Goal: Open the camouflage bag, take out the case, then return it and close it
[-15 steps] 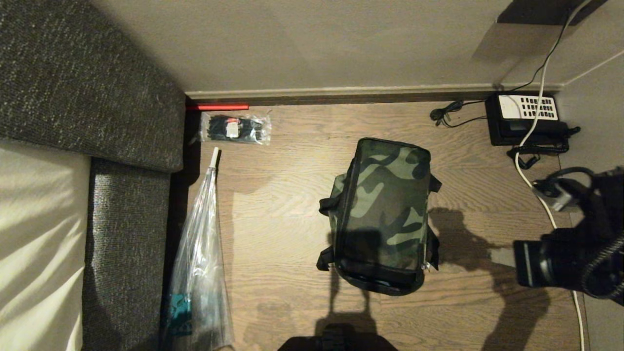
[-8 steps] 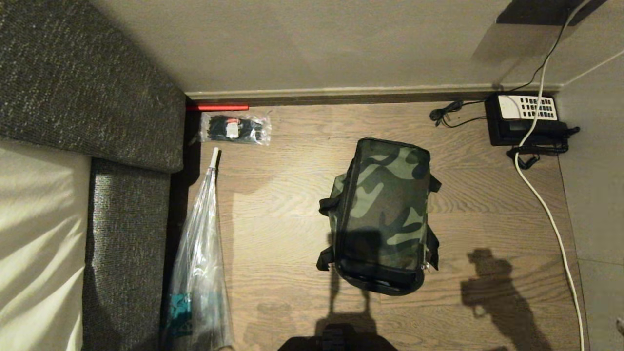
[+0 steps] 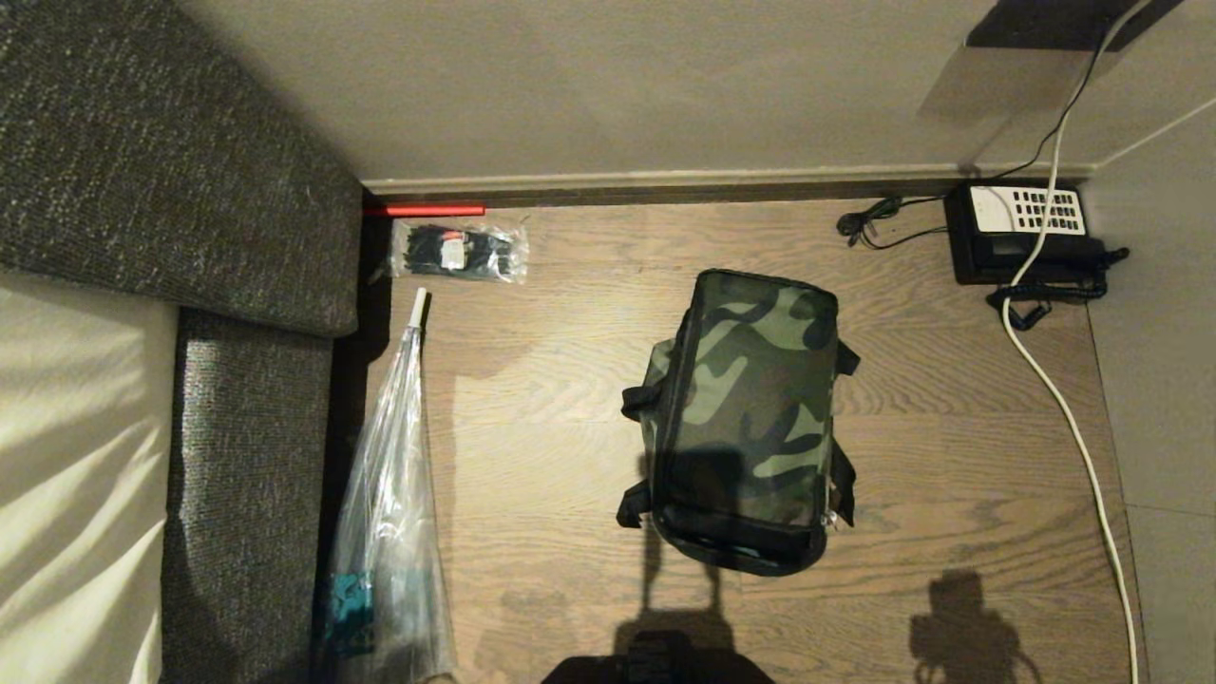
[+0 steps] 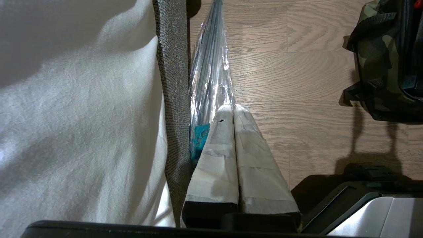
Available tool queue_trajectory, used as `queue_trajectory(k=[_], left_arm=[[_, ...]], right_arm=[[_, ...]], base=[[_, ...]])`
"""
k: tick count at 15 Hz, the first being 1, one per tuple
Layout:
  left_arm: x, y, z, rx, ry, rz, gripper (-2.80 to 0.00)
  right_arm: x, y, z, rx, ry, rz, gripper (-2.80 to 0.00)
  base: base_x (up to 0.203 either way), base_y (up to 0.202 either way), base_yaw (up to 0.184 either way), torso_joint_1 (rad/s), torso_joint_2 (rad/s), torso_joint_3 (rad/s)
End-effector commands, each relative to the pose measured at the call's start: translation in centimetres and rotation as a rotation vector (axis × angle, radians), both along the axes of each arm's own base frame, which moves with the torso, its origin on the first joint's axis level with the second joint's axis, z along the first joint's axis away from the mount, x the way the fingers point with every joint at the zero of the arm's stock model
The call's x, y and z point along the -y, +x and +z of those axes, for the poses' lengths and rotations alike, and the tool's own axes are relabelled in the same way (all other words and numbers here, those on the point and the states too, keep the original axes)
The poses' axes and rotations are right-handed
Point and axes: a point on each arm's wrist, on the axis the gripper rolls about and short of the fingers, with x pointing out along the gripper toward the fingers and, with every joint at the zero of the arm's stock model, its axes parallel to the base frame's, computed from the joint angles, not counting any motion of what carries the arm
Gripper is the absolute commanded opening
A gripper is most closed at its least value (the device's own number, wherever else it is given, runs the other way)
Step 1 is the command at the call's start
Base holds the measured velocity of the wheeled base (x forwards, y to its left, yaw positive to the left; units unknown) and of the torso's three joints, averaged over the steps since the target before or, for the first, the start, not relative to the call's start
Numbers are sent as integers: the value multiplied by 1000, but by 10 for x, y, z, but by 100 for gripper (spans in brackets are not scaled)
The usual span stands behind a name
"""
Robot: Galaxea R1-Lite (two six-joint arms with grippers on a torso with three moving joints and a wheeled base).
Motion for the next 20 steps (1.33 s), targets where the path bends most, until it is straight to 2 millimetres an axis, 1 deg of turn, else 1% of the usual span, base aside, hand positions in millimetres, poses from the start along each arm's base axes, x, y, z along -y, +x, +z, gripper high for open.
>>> queue_trajectory(k=[1,15,20], left_arm=[[0,0,0,1,1,0,-280],[0,0,-1,-3,1,-5,-280],[0,0,0,1,-45,10,-280]], right_arm=[[0,-6,-9,101,30,-9,-280],[0,-6,-10,95,30,-14,-280],[0,-6,-10,95,30,-14,-280]], base=[[0,0,0,0,0,0],[0,0,0,0,0,0],[0,0,0,1,0,27]])
